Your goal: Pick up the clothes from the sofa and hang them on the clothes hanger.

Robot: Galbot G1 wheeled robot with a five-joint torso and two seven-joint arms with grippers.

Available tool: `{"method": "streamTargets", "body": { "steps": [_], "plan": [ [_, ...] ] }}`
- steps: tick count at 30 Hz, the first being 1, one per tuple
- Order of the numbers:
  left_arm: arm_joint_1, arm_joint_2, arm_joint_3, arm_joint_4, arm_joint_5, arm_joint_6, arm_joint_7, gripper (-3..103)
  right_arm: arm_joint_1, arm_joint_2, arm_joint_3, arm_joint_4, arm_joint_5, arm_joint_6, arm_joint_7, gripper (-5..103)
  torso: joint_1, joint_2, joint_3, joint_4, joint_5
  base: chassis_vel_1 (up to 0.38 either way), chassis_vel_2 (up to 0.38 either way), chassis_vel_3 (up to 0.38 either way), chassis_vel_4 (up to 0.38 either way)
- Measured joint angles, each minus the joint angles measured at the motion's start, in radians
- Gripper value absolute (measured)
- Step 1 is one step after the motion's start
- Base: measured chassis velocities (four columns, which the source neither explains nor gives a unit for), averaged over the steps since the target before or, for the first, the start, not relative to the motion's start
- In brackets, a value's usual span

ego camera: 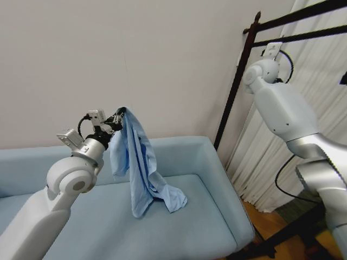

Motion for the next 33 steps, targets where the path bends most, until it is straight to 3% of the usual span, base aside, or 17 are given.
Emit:
{"method": "streamTargets", "body": {
  "steps": [21, 33],
  "plan": [
    [0.037, 0.005, -0.028, -0.022, 0.000, 0.000, 0.002, 0, 0.013, -0.001, -0.019, -0.017, -0.136, 0.068, -0.056, 1, 0.000, 0.000, 0.000, 0.0000, 0.0000, 0.000, 0.000, 0.000, 0.000],
    [0.031, 0.005, -0.022, -0.013, 0.003, 0.002, 0.000, 0, -0.029, -0.079, -0.041, 0.177, -0.054, 0.043, -0.032, 1, 0.000, 0.000, 0.000, -0.0001, -0.0002, 0.000, 0.000, 0.000, 0.000]
  ]
}}
